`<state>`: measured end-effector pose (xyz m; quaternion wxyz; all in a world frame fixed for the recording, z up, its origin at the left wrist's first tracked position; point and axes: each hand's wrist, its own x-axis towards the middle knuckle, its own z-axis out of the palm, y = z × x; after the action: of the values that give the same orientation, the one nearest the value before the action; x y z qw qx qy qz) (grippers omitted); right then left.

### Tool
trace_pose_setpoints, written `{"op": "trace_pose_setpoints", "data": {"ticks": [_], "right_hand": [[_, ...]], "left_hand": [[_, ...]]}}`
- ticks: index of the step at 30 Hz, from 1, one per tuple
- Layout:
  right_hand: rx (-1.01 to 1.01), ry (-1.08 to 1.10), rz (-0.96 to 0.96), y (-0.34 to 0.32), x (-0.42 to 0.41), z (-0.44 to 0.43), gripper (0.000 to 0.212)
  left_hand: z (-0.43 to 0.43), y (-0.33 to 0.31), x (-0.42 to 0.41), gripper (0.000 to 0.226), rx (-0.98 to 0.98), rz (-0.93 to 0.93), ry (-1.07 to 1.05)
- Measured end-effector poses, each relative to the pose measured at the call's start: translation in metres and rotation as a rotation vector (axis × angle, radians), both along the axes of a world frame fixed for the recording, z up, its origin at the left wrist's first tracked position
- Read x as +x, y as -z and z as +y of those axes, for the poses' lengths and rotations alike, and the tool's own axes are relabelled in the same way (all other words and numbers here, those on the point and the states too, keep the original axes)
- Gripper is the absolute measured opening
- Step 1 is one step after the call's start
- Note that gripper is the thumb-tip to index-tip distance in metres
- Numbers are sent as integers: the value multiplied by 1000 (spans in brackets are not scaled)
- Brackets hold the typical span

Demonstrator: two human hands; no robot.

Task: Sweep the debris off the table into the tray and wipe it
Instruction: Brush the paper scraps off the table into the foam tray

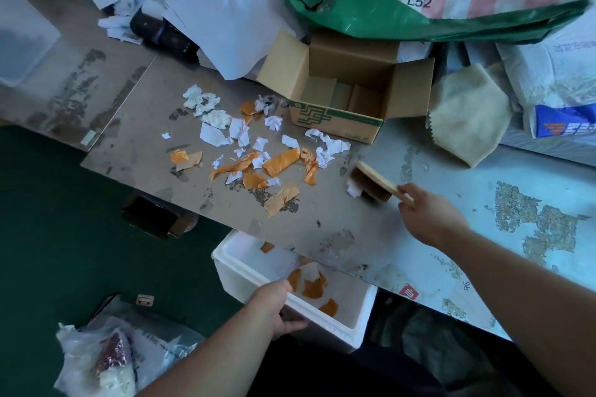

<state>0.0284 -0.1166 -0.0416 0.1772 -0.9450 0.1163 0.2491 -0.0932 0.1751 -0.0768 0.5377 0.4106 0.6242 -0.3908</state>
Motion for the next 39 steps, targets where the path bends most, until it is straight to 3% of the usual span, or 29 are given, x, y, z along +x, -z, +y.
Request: {"op": "trace_pose_setpoints", "data": {"ticks": [12, 17, 21, 25, 30, 39], "right_hand": [[48, -334, 107, -9, -114, 70, 37], [-56, -485, 96, -4, -132, 83, 42], [-130, -432, -71, -6, -136, 83, 49], [-231, -254, -121, -10, -127, 79, 52], [-170, -166, -155, -21, -104, 100, 43], [-136, -125, -180, -13, -46, 161, 38]], "left_hand": [[16, 10, -8, 30, -10, -99, 49], [22, 10, -8, 29, -21, -111, 64], [28, 11, -9, 24, -33, -134, 70], [38, 10, -6, 21, -36, -118, 94], [57, 9, -1, 28, -35, -88, 123], [100, 10, 3, 17, -40, -94, 155]]}}
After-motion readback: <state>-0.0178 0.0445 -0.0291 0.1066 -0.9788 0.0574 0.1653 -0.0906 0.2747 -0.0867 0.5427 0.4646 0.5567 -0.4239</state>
